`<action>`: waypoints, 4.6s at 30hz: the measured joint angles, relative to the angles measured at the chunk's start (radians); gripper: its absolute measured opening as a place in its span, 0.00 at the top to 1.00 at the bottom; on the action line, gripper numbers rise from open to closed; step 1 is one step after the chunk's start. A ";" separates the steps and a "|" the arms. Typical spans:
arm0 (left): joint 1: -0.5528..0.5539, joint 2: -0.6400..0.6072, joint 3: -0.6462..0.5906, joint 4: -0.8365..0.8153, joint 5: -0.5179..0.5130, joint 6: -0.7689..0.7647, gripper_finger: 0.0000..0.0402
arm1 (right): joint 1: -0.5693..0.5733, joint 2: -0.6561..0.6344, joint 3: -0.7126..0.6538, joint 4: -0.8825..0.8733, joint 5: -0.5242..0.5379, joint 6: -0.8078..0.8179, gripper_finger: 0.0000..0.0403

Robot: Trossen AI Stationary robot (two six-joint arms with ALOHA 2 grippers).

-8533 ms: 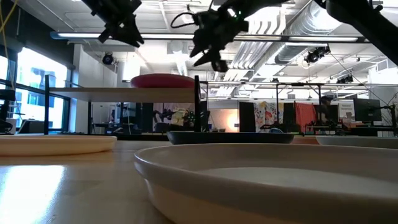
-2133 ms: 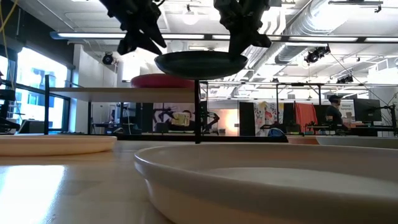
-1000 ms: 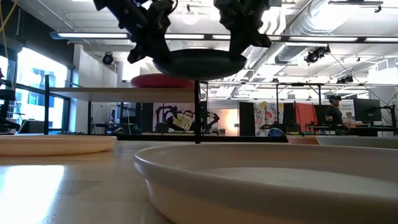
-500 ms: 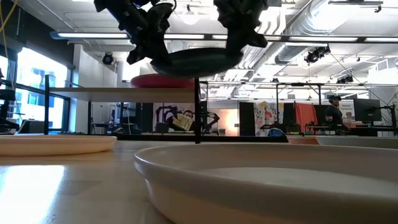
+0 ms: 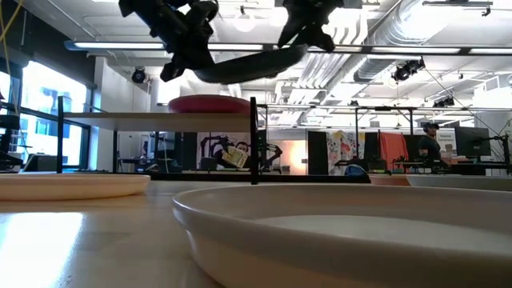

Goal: Place and stack plates onto a shelf
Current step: Stack the black plate on top of the brown plate on the shelf, then stack the gray plate on top of the black plate on the shelf

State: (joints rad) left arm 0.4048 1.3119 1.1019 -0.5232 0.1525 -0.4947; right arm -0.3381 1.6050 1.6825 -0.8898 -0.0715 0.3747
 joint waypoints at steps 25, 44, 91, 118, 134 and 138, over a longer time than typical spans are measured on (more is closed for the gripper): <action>0.350 -0.151 0.000 -0.126 -0.006 -0.105 0.99 | -0.183 -0.060 0.000 -0.001 -0.004 -0.227 0.69; 0.494 -0.142 0.000 -0.182 0.030 -0.134 0.99 | -0.227 -0.060 0.000 -0.003 -0.004 -0.315 0.69; 0.514 -0.078 -0.001 -0.194 0.167 -0.140 0.78 | -0.232 -0.060 -0.002 -0.015 -0.003 -0.357 0.69; 0.491 -0.131 0.000 -0.280 0.179 -0.095 0.78 | -0.232 -0.060 -0.003 -0.327 -0.019 -0.376 0.69; 0.255 -0.221 0.000 -0.280 0.170 0.007 0.78 | -0.096 -0.130 -0.331 -0.429 -0.067 0.032 0.69; 0.204 -0.225 0.000 -0.282 0.170 0.037 0.78 | -0.021 -0.142 -0.385 -0.423 -0.071 0.191 0.69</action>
State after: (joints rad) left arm 0.6086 1.0870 1.1019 -0.8049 0.3222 -0.4575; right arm -0.3587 1.4635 1.2974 -1.3128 -0.1429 0.5661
